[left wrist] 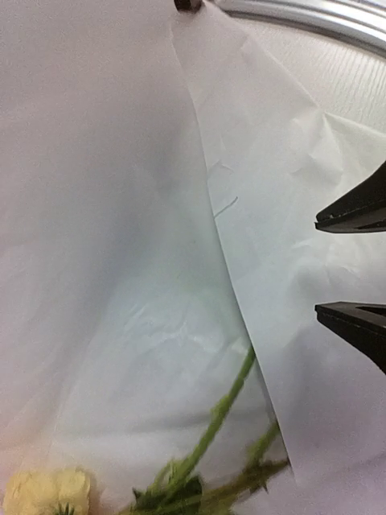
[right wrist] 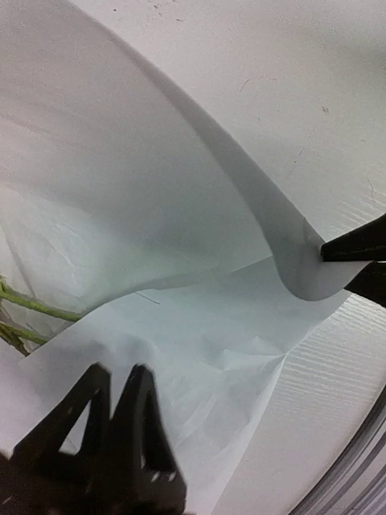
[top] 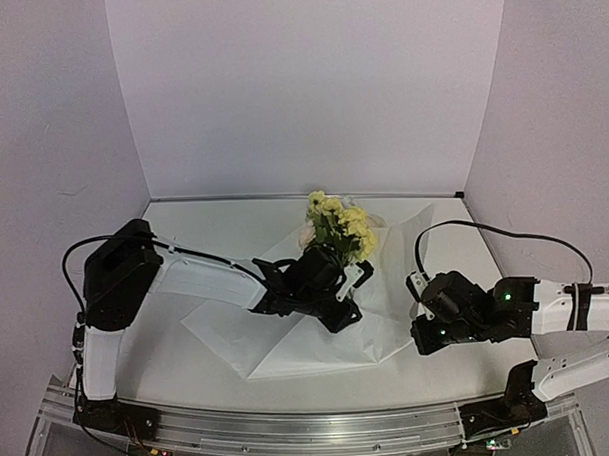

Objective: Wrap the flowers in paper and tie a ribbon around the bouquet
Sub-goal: Fold the right corner of the flattened wrapping paper at the center of the board.

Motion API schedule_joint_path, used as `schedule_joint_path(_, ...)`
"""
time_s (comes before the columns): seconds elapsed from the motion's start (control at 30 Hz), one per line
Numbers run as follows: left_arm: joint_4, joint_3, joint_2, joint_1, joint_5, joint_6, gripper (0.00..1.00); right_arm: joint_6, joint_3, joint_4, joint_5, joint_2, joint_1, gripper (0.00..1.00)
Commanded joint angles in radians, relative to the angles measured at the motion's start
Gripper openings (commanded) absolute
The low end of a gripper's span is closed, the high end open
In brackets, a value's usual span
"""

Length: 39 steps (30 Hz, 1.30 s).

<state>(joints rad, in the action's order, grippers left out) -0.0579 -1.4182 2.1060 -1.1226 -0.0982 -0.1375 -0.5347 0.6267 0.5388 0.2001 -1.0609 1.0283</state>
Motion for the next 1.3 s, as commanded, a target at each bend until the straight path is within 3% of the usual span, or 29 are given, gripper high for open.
schedule_joint_path(0.0, 0.053, 0.124, -0.211, 0.046, -0.062, -0.127, 0.28, 0.046, 0.052, 0.066, 0.023, -0.015, 0.006, 0.00)
schedule_joint_path(0.17, -0.002, 0.352, -0.387, 0.052, -0.171, -0.168, 0.25, 0.048, 0.062, 0.102, 0.053, -0.019, 0.006, 0.00)
schedule_joint_path(0.43, -0.094, 0.570, -0.492, 0.052, -0.233, -0.229, 0.26, 0.036, 0.059, 0.138, 0.119, -0.019, 0.006, 0.00)
schedule_joint_path(0.93, -0.117, 0.471, -0.304, 0.052, -0.202, -0.195, 0.26, 0.040, 0.105, 0.146, 0.074, -0.052, 0.006, 0.00)
schedule_joint_path(1.27, -0.104, 0.474, -0.278, 0.052, -0.185, -0.214, 0.24, 0.105, 0.218, 0.007, -0.225, -0.210, 0.007, 0.00)
